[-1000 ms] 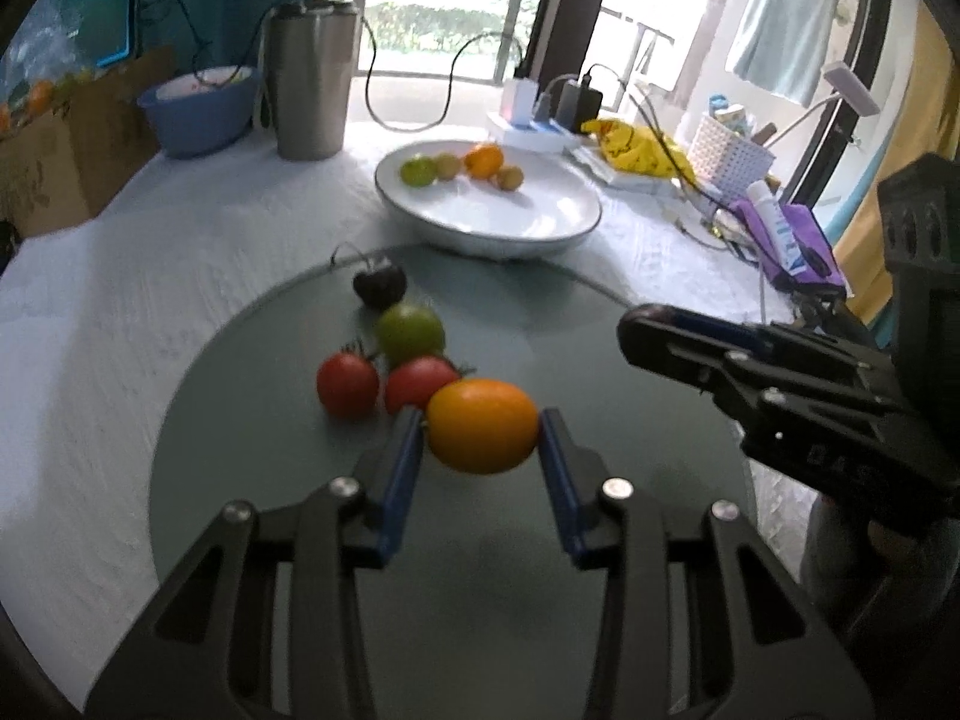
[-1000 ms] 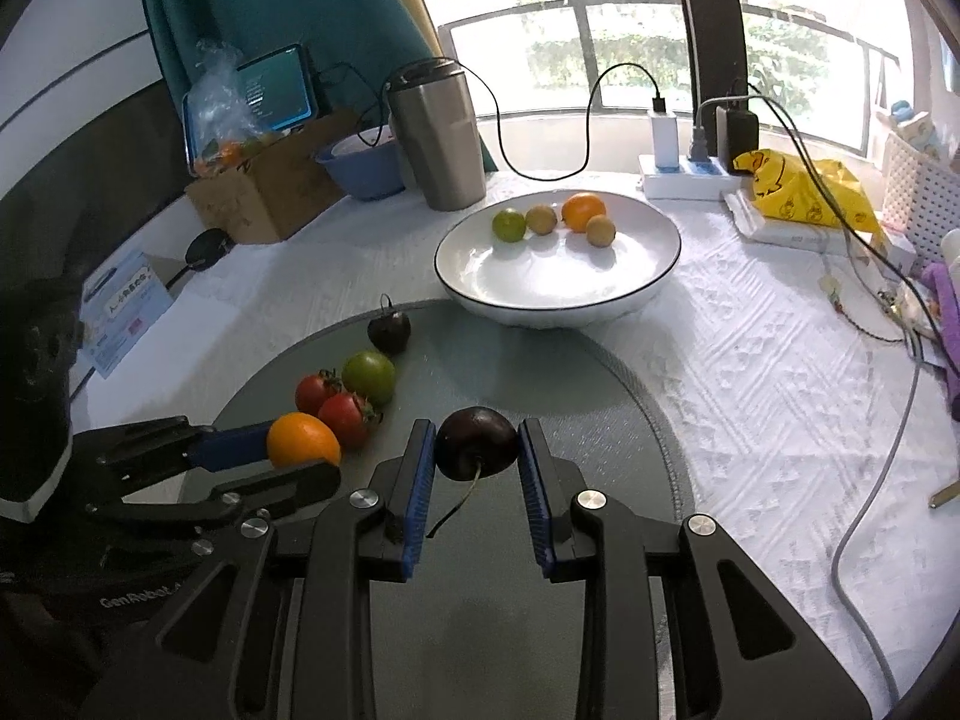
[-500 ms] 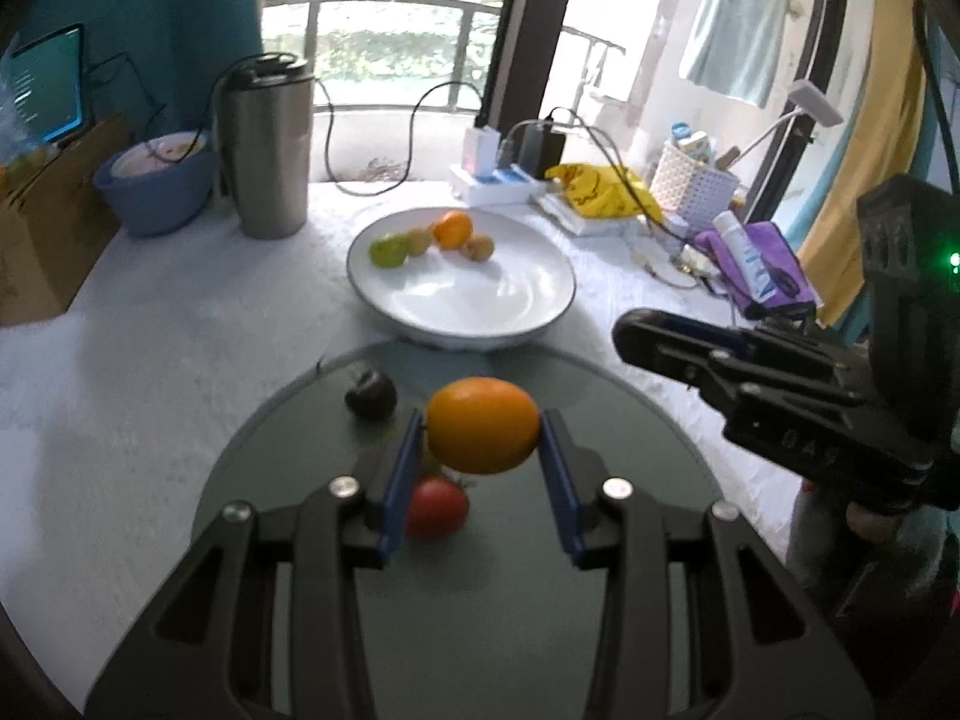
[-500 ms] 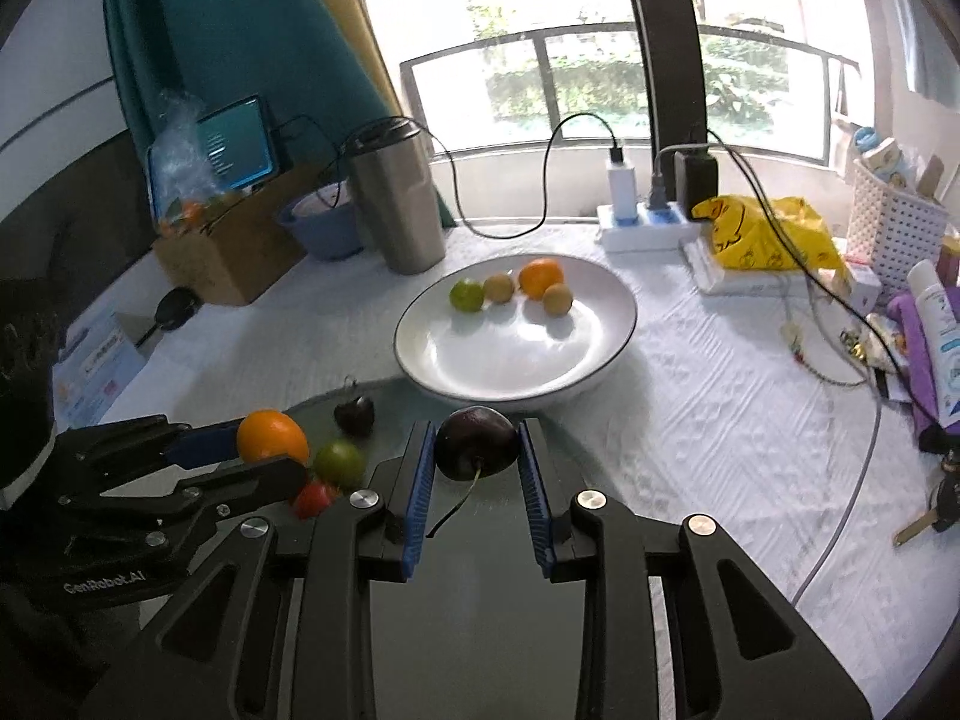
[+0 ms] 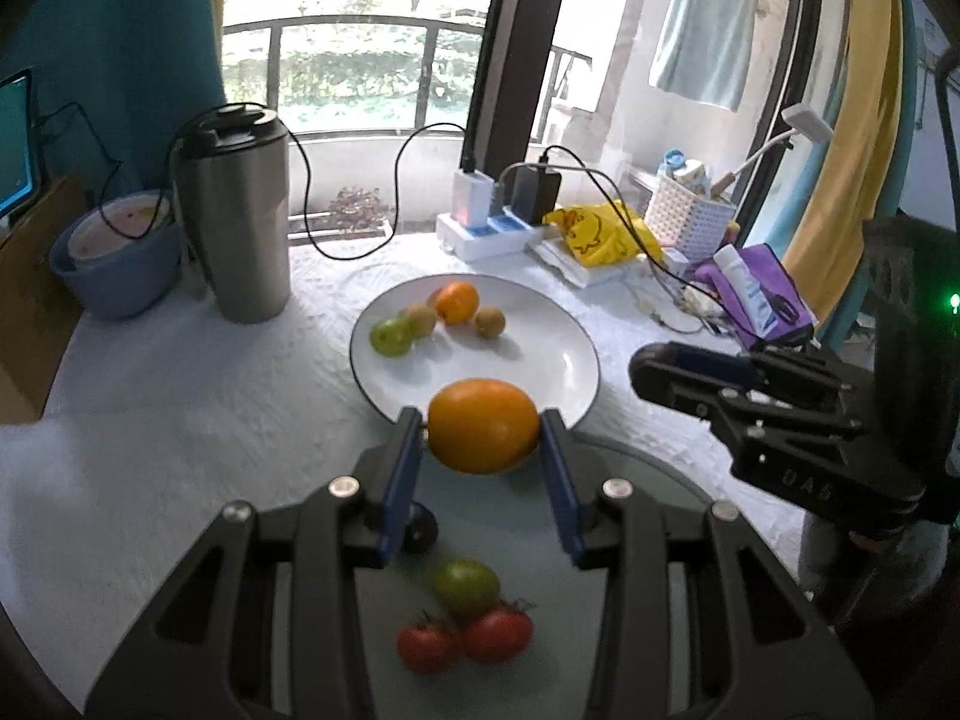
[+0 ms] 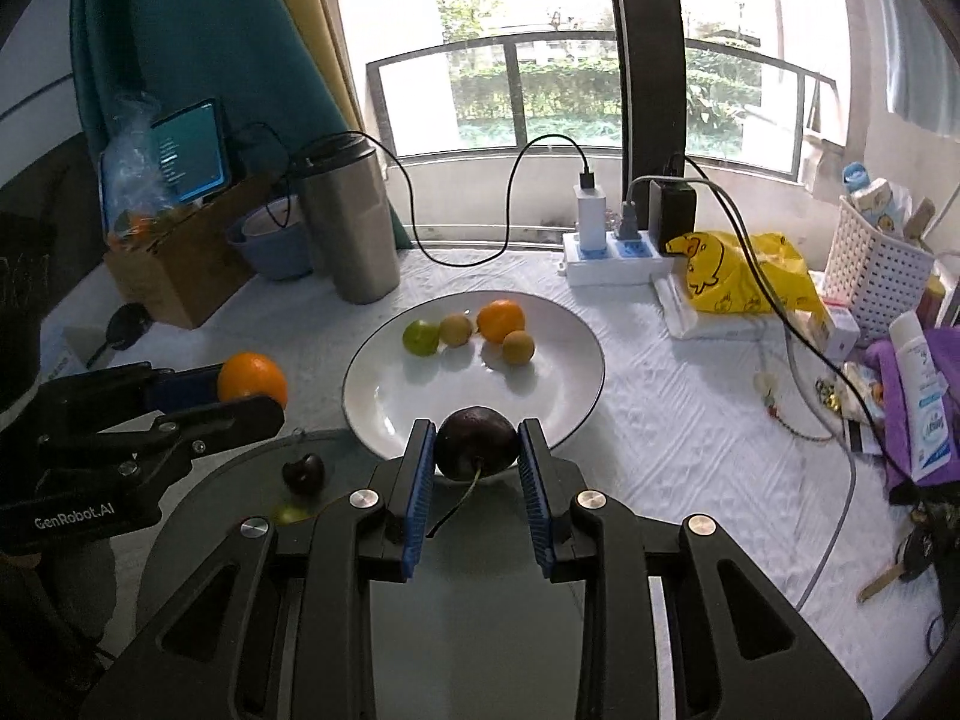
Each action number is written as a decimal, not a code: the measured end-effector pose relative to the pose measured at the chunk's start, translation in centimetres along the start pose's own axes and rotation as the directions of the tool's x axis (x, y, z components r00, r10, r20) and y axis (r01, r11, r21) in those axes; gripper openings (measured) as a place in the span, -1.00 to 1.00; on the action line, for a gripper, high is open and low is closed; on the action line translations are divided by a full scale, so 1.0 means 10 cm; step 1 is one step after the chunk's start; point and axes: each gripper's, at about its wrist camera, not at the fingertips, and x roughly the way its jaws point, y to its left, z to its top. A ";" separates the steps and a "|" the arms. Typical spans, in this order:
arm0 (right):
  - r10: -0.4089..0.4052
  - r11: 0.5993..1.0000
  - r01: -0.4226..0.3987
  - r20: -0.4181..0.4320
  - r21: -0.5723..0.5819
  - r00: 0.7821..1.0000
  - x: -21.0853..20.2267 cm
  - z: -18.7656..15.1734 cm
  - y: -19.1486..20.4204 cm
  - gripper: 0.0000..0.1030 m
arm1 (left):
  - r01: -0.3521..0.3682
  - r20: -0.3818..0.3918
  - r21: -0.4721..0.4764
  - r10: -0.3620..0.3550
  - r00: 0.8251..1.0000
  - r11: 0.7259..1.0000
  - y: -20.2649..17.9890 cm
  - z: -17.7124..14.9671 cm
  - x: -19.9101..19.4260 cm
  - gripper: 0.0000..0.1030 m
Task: Organize fruits
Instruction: 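Carry the dark plum over the white plate with the right gripper while the left carries the orange tomato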
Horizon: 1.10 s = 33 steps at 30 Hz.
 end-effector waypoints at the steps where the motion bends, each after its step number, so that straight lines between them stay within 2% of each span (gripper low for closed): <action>1: -0.006 1.000 0.006 0.002 -0.003 1.000 0.02 0.02 0.00 -0.42 | 0.004 -0.005 0.002 -0.004 1.000 1.000 0.02 0.02 0.04 -0.21; 5: -0.028 0.999 0.028 0.006 -0.022 1.000 0.10 0.11 -0.02 -0.42 | 0.042 -0.029 -0.016 -0.043 0.999 0.999 0.09 0.05 0.17 -0.21; 10: -0.041 0.999 0.041 -0.004 -0.029 0.999 0.24 0.19 -0.07 -0.42 | 0.054 -0.035 -0.024 -0.055 0.998 0.998 0.17 0.12 0.31 -0.21; 16: -0.045 0.999 0.045 -0.013 -0.021 0.999 0.43 0.28 -0.17 -0.42 | 0.048 -0.074 -0.031 -0.051 0.996 0.998 0.25 0.21 0.56 -0.21; 21: -0.049 0.999 0.049 -0.019 -0.014 0.999 0.66 0.35 -0.26 -0.42 | 0.012 -0.102 -0.047 -0.017 0.995 0.999 0.31 0.29 0.75 -0.21; 25: -0.051 0.999 0.051 -0.024 -0.003 0.998 0.82 0.39 -0.32 -0.42 | 0.022 -0.113 -0.078 -0.030 0.993 0.997 0.35 0.37 0.86 -0.21; 33: -0.058 0.998 0.058 -0.054 -0.005 0.997 1.06 0.34 -0.37 -0.42 | 0.008 -0.160 -0.079 -0.020 0.987 0.997 0.35 0.43 1.04 -0.20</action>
